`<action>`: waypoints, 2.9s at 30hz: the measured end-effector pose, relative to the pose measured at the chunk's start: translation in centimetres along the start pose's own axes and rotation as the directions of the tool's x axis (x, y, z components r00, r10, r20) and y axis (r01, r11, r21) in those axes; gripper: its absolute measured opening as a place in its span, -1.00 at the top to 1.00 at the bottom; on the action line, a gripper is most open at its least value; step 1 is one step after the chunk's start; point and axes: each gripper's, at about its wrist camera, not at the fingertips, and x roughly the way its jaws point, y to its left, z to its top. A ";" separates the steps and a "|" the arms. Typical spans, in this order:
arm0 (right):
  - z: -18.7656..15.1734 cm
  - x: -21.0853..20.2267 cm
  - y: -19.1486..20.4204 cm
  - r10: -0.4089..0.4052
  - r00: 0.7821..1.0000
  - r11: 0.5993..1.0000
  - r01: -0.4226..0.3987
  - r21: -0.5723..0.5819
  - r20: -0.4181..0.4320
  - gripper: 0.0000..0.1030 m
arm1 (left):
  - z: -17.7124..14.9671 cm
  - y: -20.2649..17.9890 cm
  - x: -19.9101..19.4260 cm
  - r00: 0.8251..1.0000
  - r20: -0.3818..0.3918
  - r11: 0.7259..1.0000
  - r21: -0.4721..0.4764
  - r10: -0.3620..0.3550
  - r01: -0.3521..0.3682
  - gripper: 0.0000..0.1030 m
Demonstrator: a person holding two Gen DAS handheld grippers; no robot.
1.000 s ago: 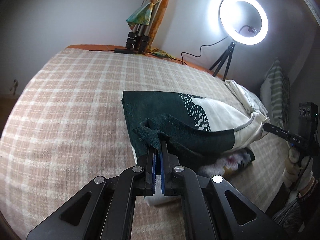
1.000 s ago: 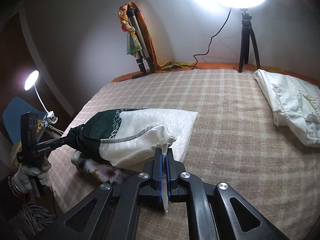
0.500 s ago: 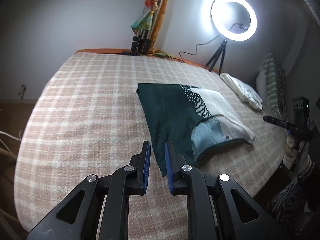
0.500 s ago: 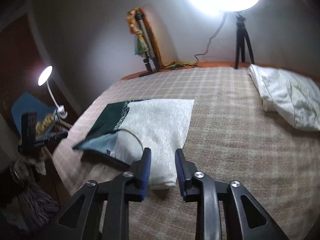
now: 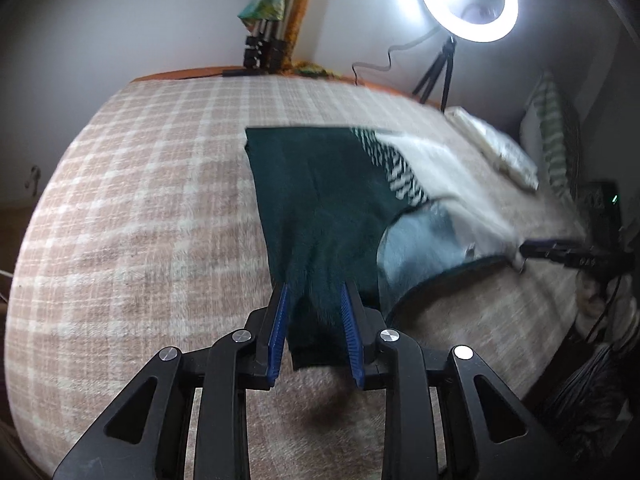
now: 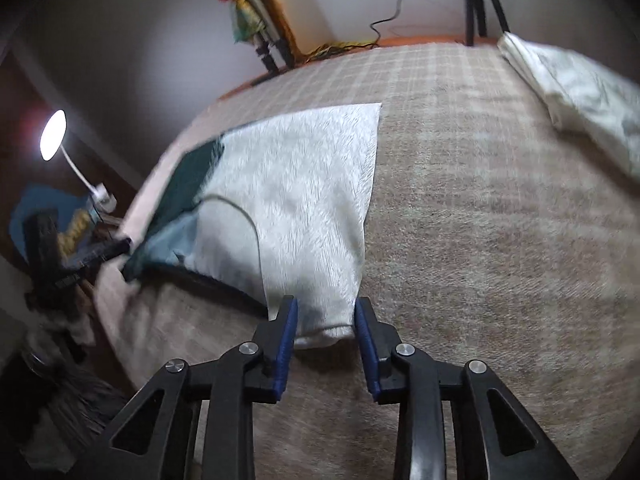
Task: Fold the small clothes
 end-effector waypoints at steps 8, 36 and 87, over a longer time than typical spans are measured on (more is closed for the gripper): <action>0.6 -2.2 -0.4 0.041 0.999 0.998 -0.039 -0.055 0.025 0.34 | -0.9 0.4 -1.5 1.000 0.010 1.000 0.019 0.013 -0.014 0.49; 14.0 0.8 0.0 0.214 0.953 0.963 -0.243 0.116 0.216 0.46 | 9.5 0.3 3.0 0.971 0.135 0.928 -0.294 -0.198 0.230 0.13; 10.3 6.0 -7.5 0.357 0.932 0.853 -0.355 0.381 0.069 0.15 | 0.4 6.2 4.0 0.927 0.044 0.740 -0.588 -0.373 0.326 -0.07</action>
